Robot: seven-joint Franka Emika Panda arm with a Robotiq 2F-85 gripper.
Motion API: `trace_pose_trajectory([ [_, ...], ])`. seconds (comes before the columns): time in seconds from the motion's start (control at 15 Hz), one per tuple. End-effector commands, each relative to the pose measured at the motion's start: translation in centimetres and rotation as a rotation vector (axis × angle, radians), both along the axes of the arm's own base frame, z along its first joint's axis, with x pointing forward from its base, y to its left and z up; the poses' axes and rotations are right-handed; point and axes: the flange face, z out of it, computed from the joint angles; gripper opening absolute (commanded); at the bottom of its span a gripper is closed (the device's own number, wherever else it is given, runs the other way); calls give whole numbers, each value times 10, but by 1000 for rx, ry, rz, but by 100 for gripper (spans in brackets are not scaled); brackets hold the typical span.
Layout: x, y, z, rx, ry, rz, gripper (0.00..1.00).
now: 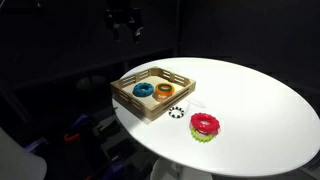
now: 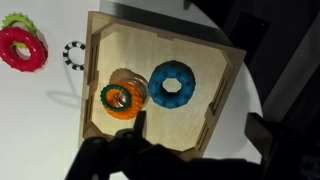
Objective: Pick up the red ring from the table and put it in the tray
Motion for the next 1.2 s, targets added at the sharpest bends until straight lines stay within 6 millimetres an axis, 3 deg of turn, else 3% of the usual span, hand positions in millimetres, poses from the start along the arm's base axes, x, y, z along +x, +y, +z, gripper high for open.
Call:
trace_pose_trajectory([
  [0.0, 0, 0, 0, 0, 1, 0, 100],
  [0.2, 0, 0, 0, 0, 1, 0, 100],
  [0.53, 20, -17, 18, -16, -41, -70, 100],
  [0.8, 44, -46, 35, -35, -76, -174, 100],
  [1.13, 72, -87, 37, -54, -74, -311, 100],
])
